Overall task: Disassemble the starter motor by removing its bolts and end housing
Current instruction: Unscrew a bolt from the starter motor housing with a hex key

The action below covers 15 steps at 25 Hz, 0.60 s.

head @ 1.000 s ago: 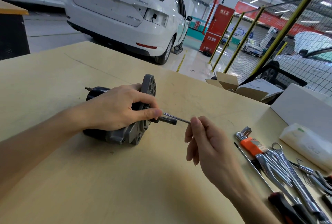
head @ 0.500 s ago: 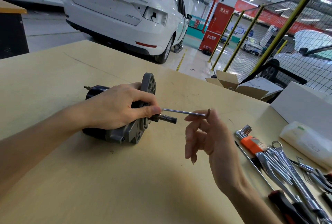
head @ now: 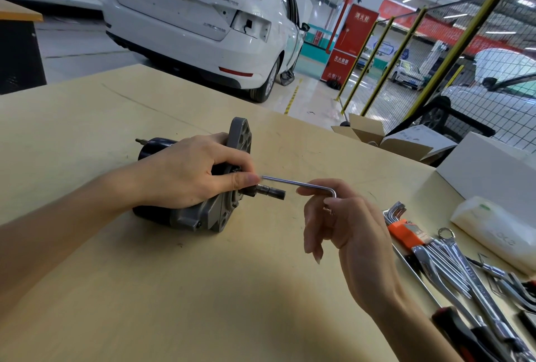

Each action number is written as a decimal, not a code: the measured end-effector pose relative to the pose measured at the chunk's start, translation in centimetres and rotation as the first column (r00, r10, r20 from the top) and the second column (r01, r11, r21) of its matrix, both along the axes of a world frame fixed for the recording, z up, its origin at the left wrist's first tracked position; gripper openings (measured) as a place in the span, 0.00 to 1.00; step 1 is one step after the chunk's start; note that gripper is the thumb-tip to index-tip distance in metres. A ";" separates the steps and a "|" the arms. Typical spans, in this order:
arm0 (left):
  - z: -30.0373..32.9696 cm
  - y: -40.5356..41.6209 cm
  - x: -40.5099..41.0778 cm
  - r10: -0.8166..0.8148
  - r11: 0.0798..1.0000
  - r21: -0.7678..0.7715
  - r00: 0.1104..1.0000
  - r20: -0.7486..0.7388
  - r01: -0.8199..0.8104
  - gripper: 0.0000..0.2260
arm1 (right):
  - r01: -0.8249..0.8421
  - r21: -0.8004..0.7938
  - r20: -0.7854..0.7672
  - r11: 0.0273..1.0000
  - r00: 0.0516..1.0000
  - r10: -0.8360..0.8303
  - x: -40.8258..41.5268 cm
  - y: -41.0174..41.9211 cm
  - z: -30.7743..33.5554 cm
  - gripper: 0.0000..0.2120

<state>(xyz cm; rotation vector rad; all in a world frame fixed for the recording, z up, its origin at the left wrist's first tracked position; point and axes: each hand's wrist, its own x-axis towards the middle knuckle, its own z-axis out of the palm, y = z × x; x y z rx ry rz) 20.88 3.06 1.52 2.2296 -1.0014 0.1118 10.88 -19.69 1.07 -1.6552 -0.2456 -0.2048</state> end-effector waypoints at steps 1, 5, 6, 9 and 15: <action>0.0 0.0 0.0 0.001 1.000 -0.002 1.000 -0.002 -0.001 0.14 | 0.016 -0.006 0.007 1.000 1.000 -0.016 0.0 0.0 0.0 0.17; 0.0 0.0 0.0 0.003 1.000 -0.003 1.000 -0.004 -0.003 0.15 | 0.054 -0.032 0.005 0.998 0.999 -0.053 0.0 0.0 0.1 0.24; 0.0 0.0 0.0 0.001 1.000 -0.002 1.000 -0.006 -0.001 0.15 | 0.063 -0.040 0.001 0.997 0.998 -0.063 0.0 0.1 0.1 0.25; 0.1 0.0 -0.1 -0.008 1.000 0.002 1.000 -0.021 0.008 0.15 | 0.098 -0.070 -0.010 0.993 0.995 -0.099 0.1 0.3 0.2 0.27; 0.1 0.0 -0.1 -0.027 1.000 -0.011 0.998 -0.048 0.027 0.15 | 0.117 -0.087 -0.023 0.989 0.993 -0.120 0.0 0.4 0.2 0.26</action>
